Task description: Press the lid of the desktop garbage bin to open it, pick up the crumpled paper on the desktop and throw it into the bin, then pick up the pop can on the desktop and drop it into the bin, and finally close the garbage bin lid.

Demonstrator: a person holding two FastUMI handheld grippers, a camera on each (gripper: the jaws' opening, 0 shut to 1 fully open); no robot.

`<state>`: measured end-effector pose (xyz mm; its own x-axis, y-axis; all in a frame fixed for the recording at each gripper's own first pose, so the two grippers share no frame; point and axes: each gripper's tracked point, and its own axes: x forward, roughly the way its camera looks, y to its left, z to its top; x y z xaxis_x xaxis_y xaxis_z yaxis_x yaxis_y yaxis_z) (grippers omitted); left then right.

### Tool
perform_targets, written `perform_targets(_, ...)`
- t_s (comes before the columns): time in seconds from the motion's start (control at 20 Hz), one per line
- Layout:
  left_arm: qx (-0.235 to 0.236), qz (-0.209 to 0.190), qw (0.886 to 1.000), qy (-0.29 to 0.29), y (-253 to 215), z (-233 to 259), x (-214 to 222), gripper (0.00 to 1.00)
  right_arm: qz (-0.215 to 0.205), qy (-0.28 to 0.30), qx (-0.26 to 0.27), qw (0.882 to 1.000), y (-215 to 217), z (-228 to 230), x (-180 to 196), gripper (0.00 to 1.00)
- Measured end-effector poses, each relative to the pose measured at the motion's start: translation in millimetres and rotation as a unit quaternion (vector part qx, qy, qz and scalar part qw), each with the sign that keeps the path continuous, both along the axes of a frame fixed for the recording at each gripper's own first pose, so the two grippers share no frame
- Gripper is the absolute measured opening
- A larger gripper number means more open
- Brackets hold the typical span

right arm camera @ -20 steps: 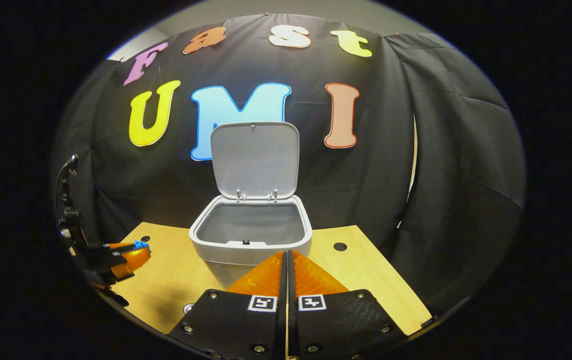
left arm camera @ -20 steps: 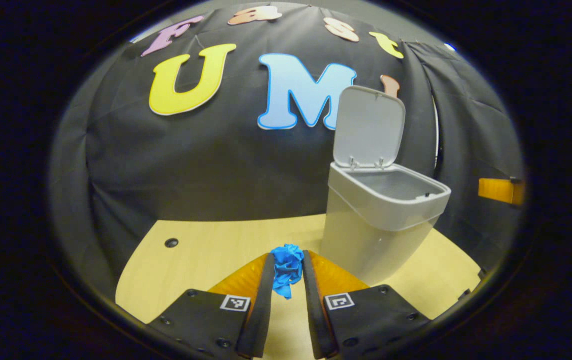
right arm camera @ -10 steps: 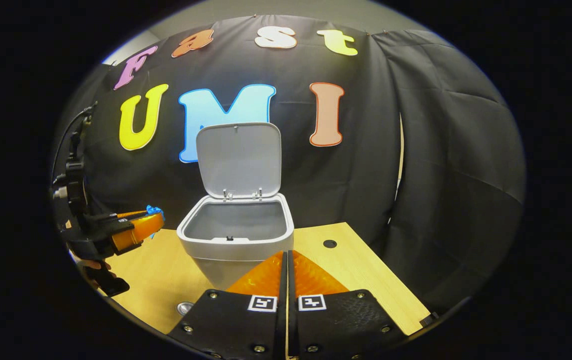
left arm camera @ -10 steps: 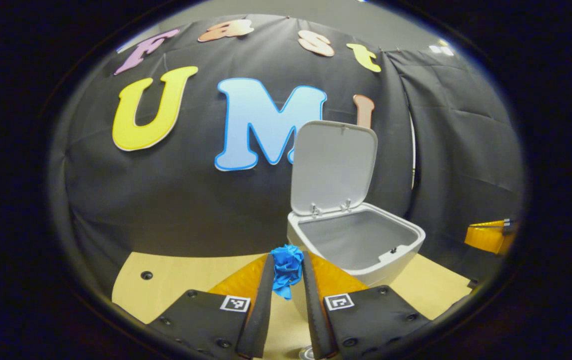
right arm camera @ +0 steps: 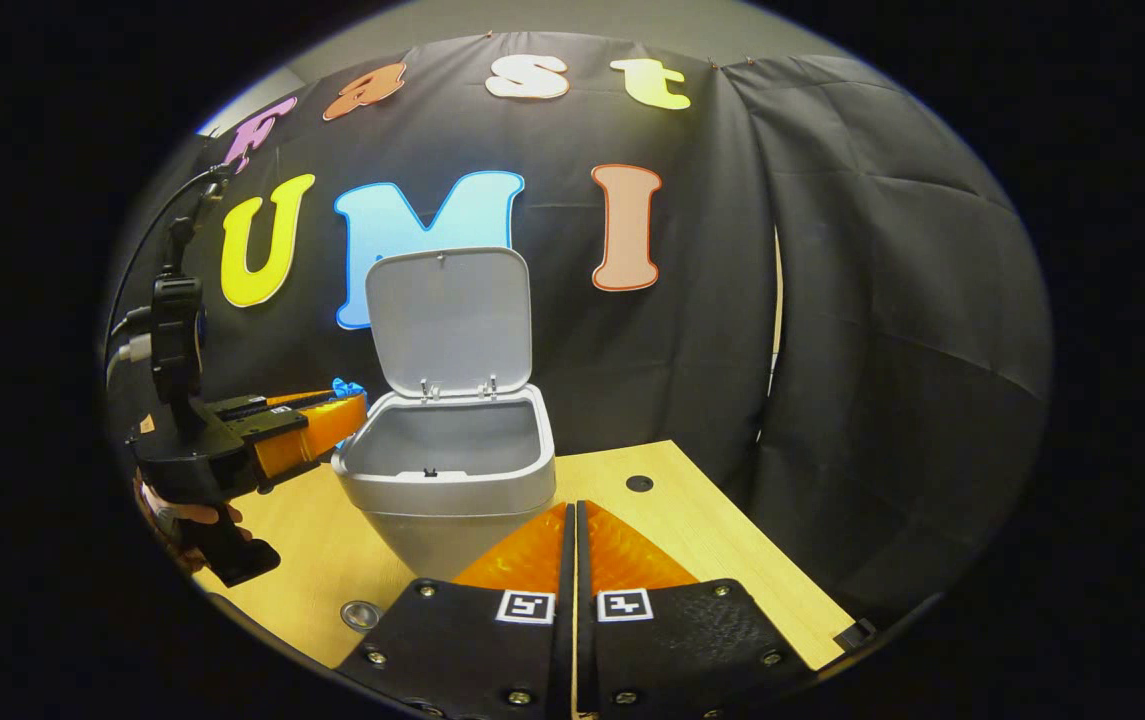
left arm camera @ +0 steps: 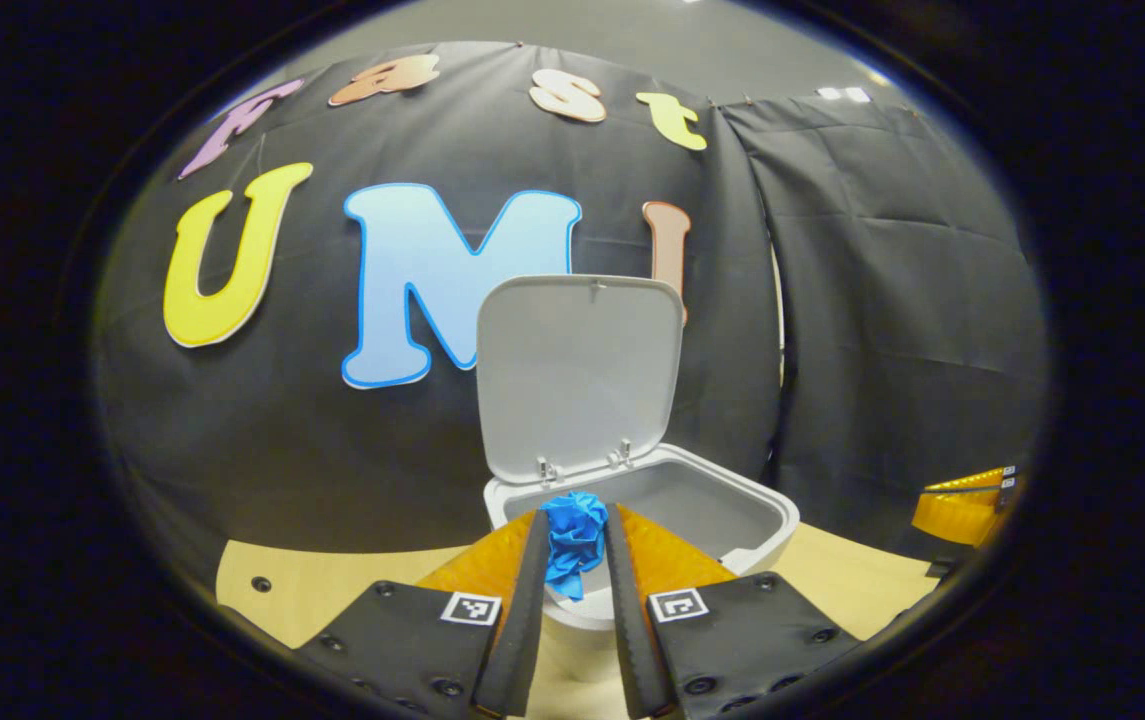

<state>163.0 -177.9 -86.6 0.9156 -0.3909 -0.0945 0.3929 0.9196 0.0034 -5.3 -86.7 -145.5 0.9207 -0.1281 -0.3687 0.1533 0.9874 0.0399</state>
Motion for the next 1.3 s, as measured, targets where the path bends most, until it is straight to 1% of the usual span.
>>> perform_targets(0.05, 0.001, 0.003, 1.0, -0.002, -0.7, 0.1, 1.9, 0.42, -0.001, 0.001, 0.0, 1.0, -0.5, -0.5, -0.1, 0.01)
perform_targets(0.3, -0.003, 0.004, 1.0, -0.002, -1.9, 0.3, 5.9, 1.0, 0.0, 0.002, 0.001, 1.0, -0.9, -1.1, -2.2, 0.01)
perform_targets(0.35, -0.004, 0.005, 1.0, -0.002, -1.2, 0.1, 5.5, 0.99, 0.001, 0.002, 0.001, 1.0, 0.8, -0.9, -1.8, 0.01)
perform_targets(0.4, -0.004, 0.007, 1.0, -0.001, -0.1, -0.8, 5.4, 0.94, 0.002, 0.003, 0.001, 1.0, 2.0, -1.1, -1.6, 0.01)
perform_targets(0.7, -0.006, 0.022, 1.0, 0.002, 18.7, -1.5, 2.2, 0.95, 0.017, 0.003, 0.006, 1.0, 13.0, -3.4, 1.9, 0.01)
perform_targets(0.75, -0.006, 0.026, 1.0, 0.003, 23.9, -2.1, 0.7, 0.99, 0.021, 0.004, 0.007, 1.0, 18.2, -4.2, 2.9, 0.01)
perform_targets(0.8, -0.006, 0.032, 0.999, 0.003, 31.0, -1.6, -0.2, 0.94, 0.026, 0.005, 0.009, 1.0, 21.8, -4.6, 4.5, 0.01)
perform_targets(0.9, -0.007, 0.044, 0.999, 0.004, 45.1, -1.7, -2.1, 0.95, 0.038, 0.005, 0.012, 0.999, 31.7, -6.5, 6.4, 0.01)
perform_targets(0.95, -0.006, 0.05, 0.999, 0.004, 52.5, -1.5, -3.8, 0.99, 0.045, 0.006, 0.013, 0.999, 36.5, -6.9, 7.9, 0.01)
perform_targets(1.25, -0.012, 0.09, 0.996, 0.01, 95.8, -4.9, -16.3, 0.95, 0.089, 0.013, 0.02, 0.996, 69.8, -14.5, 13.4, 0.02)
perform_targets(1.3, -0.014, 0.096, 0.995, 0.012, 103.0, -6.9, -18.7, 0.99, 0.096, 0.014, 0.021, 0.995, 74.6, -14.5, 14.0, 0.02)
